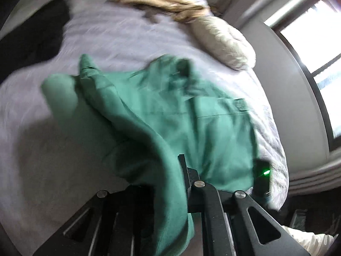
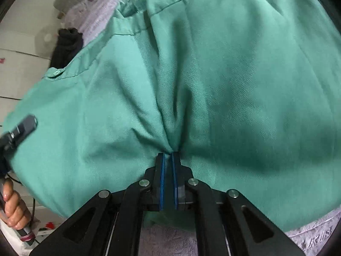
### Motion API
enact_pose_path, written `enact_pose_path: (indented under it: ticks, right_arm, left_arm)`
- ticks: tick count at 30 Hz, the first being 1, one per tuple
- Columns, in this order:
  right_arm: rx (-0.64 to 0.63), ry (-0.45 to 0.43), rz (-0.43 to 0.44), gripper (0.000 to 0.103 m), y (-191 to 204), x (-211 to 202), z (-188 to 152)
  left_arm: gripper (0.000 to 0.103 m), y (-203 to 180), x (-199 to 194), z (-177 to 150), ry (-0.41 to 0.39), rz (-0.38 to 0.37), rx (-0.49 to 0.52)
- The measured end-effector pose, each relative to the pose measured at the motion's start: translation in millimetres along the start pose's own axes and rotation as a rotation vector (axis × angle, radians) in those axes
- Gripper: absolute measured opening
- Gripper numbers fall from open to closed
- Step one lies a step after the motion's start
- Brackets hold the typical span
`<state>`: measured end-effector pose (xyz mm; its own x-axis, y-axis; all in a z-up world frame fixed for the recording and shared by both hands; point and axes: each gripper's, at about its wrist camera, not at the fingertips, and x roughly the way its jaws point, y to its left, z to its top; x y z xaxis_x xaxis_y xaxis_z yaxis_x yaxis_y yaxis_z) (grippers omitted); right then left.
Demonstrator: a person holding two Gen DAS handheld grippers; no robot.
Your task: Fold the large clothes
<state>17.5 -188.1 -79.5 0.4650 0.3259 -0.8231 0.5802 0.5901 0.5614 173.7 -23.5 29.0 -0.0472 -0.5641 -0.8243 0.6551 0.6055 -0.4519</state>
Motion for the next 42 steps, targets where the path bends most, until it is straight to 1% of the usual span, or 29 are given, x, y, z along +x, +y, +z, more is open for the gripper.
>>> enact_pose_path:
  ticks: [1,2,4,5,7,10,11,13,14,15,18,20,21,22,23,24,25,26,27,29,30,31,33,34,36,39,40,41,42]
  right_arm:
    - [0.024,0.004,0.046,0.007,-9,-5,-2]
    - [0.044,0.005,0.083,0.007,-15,-11,-2]
    - [0.083,-0.009,0.154,0.007,-29,-26,-7]
    - [0.104,-0.032,0.19,0.007,-38,-38,-11]
    - [0.145,-0.087,0.226,0.007,-59,-63,-20]
    - [0.246,-0.162,0.266,0.009,-100,-91,-29]
    - [0.282,-0.175,0.273,0.009,-117,-98,-33]
    - [0.327,-0.174,0.264,0.009,-139,-103,-36]
    - [0.346,-0.166,0.274,0.009,-149,-103,-38]
    - [0.357,-0.162,0.286,0.009,-154,-103,-39]
    - [0.378,-0.171,0.312,0.009,-165,-110,-41]
    - [0.392,-0.188,0.315,0.009,-165,-112,-35]
    - [0.399,-0.197,0.32,0.009,-170,-118,-38]
    - [0.414,-0.209,0.327,0.009,-175,-123,-36]
    - [0.424,-0.216,0.33,0.009,-188,-137,-43]
    - [0.437,-0.229,0.341,0.014,-192,-142,-40]
    - [0.452,-0.244,0.354,0.022,-198,-148,-38]
    - [0.467,-0.257,0.356,0.042,-201,-153,-35]
    - [0.479,-0.271,0.368,0.056,-204,-156,-32]
    - [0.505,-0.305,0.455,0.067,-213,-164,-25]
    - [0.517,-0.32,0.498,0.07,-215,-166,-22]
    - [0.527,-0.328,0.551,0.071,-225,-174,-10]
    - [0.522,-0.309,0.593,0.075,-217,-163,6]
    - [0.495,-0.28,0.592,0.075,-214,-159,19]
    - [0.429,-0.229,0.543,0.075,-198,-142,37]
    - [0.298,-0.142,0.389,0.073,-170,-125,73]
    - [0.261,-0.133,0.348,0.066,-158,-121,85]
    - [0.197,-0.114,0.268,0.019,-143,-121,92]
    - [0.149,-0.104,0.199,0.009,-136,-124,98]
  left_arm:
    - [0.013,-19,0,5,-0.01,-0.005,0.04]
    - [0.013,-47,2,10,-0.022,-0.017,0.108]
    - [0.013,-85,9,16,-0.02,-0.035,0.198]
    - [0.013,-109,18,19,-0.008,-0.039,0.257]
    - [0.013,-151,44,19,0.013,-0.034,0.362]
    - [0.013,-195,98,12,0.091,-0.079,0.442]
    - [0.013,-206,119,7,0.121,-0.078,0.463]
    - [0.013,-219,151,-2,0.179,-0.04,0.48]
    - [0.013,-221,165,-6,0.205,-0.012,0.469]
    - [0.013,-221,169,-8,0.211,0.003,0.46]
    - [0.014,-218,164,-7,0.196,0.011,0.429]
    - [0.034,-220,148,-3,0.173,0.023,0.435]
    - [0.062,-216,141,2,0.154,0.025,0.442]
    - [0.082,-217,130,5,0.115,0.031,0.452]
    - [0.084,-219,115,10,0.054,0.038,0.462]
    - [0.084,-221,100,14,0.001,0.04,0.47]
    - [0.084,-220,92,18,-0.023,0.043,0.468]
    - [0.084,-216,84,21,-0.043,0.055,0.456]
    - [0.084,-210,75,16,-0.062,0.077,0.435]
    - [0.084,-188,65,24,-0.086,0.142,0.38]
    - [0.084,-173,63,27,-0.093,0.185,0.345]
    - [0.084,-162,64,27,-0.091,0.217,0.314]
    - [0.084,-125,70,28,-0.059,0.285,0.216]
    - [0.084,-110,71,27,-0.05,0.306,0.177]
    - [0.084,-81,79,20,-0.028,0.366,0.114]
    - [0.084,-52,92,5,0.017,0.417,0.057]
    - [0.084,-50,97,0,0.028,0.422,0.043]
    - [0.084,-48,98,-4,0.03,0.417,0.03]
    - [0.084,-48,100,-9,0.027,0.42,0.024]
